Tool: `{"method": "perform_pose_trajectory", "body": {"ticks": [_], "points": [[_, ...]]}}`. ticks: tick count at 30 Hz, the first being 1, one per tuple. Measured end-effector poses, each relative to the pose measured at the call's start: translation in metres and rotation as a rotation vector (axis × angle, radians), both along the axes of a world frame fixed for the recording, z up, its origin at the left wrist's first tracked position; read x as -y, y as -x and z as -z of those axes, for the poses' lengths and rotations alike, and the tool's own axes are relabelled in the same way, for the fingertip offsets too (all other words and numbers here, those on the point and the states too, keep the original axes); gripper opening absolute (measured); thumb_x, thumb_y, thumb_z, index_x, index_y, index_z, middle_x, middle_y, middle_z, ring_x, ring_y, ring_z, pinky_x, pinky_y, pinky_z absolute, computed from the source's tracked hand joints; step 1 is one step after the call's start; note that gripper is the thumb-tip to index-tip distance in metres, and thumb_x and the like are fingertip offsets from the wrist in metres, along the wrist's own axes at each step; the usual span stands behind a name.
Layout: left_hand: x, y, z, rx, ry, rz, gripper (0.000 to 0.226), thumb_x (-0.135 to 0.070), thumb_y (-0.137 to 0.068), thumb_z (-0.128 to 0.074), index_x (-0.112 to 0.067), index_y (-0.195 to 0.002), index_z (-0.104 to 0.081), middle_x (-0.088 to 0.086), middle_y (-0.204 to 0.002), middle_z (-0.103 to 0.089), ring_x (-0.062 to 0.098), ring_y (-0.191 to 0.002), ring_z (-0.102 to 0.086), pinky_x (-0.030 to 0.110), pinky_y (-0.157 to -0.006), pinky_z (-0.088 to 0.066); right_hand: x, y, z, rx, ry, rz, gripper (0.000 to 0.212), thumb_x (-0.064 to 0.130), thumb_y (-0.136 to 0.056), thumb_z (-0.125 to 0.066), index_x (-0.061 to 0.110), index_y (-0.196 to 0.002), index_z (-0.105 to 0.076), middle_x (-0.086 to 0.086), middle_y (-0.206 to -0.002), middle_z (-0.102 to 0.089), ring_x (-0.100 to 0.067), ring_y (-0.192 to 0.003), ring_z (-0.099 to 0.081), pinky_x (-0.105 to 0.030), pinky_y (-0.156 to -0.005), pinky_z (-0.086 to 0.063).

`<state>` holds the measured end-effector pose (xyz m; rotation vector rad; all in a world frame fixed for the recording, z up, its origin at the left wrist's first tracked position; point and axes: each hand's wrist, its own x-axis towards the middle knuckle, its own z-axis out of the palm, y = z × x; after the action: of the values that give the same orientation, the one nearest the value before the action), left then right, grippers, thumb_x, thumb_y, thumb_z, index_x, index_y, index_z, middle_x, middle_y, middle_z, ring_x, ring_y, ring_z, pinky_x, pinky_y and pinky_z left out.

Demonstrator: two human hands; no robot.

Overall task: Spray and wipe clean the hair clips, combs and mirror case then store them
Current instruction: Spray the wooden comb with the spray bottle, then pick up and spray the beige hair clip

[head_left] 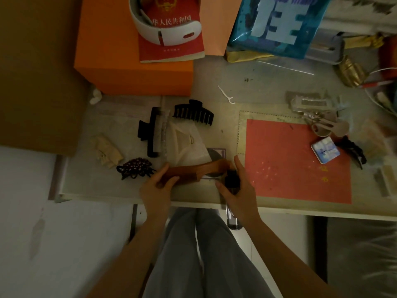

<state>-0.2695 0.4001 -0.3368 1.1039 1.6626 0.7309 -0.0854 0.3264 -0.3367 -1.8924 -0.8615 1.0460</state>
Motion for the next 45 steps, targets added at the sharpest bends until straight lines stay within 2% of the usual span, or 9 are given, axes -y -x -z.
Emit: {"method": "perform_pose_trajectory", "body": {"ticks": [5,10,12,21,25,30,37,40,45], "points": [[0.005,-0.005,-0.003,0.023,0.012,-0.038,0.048,0.000,-0.078,-0.073,-0.017,-0.121,-0.062,0.002,-0.122,-0.062,0.013,-0.113,-0.057,0.021,-0.099,-0.042,0.002,0.002,-0.001,-0.016,-0.008,0.018,0.078,0.004,-0.084,-0.069,0.018,-0.146,-0.024,0.030,-0.124,-0.037,0.036,-0.107,-0.034,0.008,-0.085,-0.030],[0.008,-0.007,-0.006,-0.048,-0.052,0.008,0.045,0.005,-0.077,-0.071,-0.008,-0.120,-0.064,0.004,-0.120,-0.062,0.017,-0.112,-0.058,0.008,-0.094,-0.041,0.000,0.002,-0.005,-0.024,-0.016,0.026,0.079,0.005,-0.085,-0.069,0.024,-0.144,-0.019,0.023,-0.128,-0.040,0.021,-0.111,-0.041,0.004,-0.089,-0.032],[0.009,-0.007,-0.007,-0.073,-0.066,0.028,0.044,0.004,-0.078,-0.071,-0.007,-0.120,-0.064,0.009,-0.121,-0.064,0.020,-0.111,-0.059,0.020,-0.099,-0.043,-0.001,0.002,-0.007,-0.027,-0.021,0.030,0.080,0.005,-0.085,-0.069,0.022,-0.146,-0.020,0.021,-0.127,-0.042,0.016,-0.111,-0.042,0.003,-0.089,-0.033],[0.004,-0.016,-0.035,-0.011,-0.046,0.099,0.038,-0.004,-0.085,-0.067,-0.011,-0.122,-0.063,0.009,-0.125,-0.063,0.021,-0.116,-0.057,0.028,-0.101,-0.043,-0.007,-0.003,-0.032,-0.040,-0.054,0.076,0.078,0.008,-0.086,-0.067,0.020,-0.149,-0.022,0.030,-0.123,-0.042,0.029,-0.104,-0.045,0.003,-0.084,-0.036],[-0.003,-0.028,-0.055,0.001,-0.078,0.149,0.033,-0.004,-0.088,-0.063,-0.011,-0.121,-0.064,0.002,-0.129,-0.059,0.019,-0.121,-0.054,0.028,-0.104,-0.041,-0.011,-0.006,-0.057,0.016,-0.069,0.118,0.076,0.018,-0.086,-0.069,0.023,-0.149,-0.026,0.021,-0.126,-0.050,0.011,-0.105,-0.053,-0.004,-0.087,-0.041],[-0.017,-0.048,-0.084,0.029,-0.120,0.216,0.034,-0.006,-0.088,-0.064,-0.014,-0.121,-0.063,0.003,-0.129,-0.058,0.019,-0.120,-0.052,0.037,-0.106,-0.041,-0.013,-0.015,-0.089,0.060,-0.143,0.193,0.073,0.016,-0.084,-0.071,0.029,-0.143,-0.030,0.035,-0.107,-0.048,0.027,-0.091,-0.052,0.003,-0.072,-0.040],[-0.021,-0.081,-0.117,-0.001,-0.221,0.426,0.036,-0.010,-0.090,-0.063,-0.012,-0.126,-0.060,0.001,-0.132,-0.057,0.013,-0.122,-0.048,0.031,-0.108,-0.036,0.001,-0.043,-0.124,0.101,-0.205,0.296,0.070,0.015,-0.086,-0.070,0.028,-0.144,-0.034,0.022,-0.114,-0.059,-0.017,-0.096,-0.066,-0.044,-0.085,-0.056],[-0.018,-0.100,-0.128,-0.002,-0.260,0.475,0.037,-0.008,-0.089,-0.063,-0.009,-0.126,-0.060,0.004,-0.132,-0.058,0.015,-0.122,-0.049,0.033,-0.108,-0.037,0.008,-0.064,-0.134,0.105,-0.218,0.350,0.068,0.015,-0.085,-0.071,0.034,-0.141,-0.037,0.026,-0.098,-0.061,-0.015,-0.088,-0.068,-0.047,-0.081,-0.057],[-0.014,-0.144,-0.141,-0.013,-0.292,0.520,0.039,-0.012,-0.090,-0.064,-0.012,-0.128,-0.058,0.002,-0.133,-0.056,0.014,-0.122,-0.049,0.028,-0.104,-0.038,0.015,-0.113,-0.149,0.104,-0.256,0.371,0.073,0.018,-0.086,-0.070,0.037,-0.145,-0.031,0.013,-0.125,-0.055,-0.025,-0.109,-0.063,-0.052,-0.091,-0.052]]}}
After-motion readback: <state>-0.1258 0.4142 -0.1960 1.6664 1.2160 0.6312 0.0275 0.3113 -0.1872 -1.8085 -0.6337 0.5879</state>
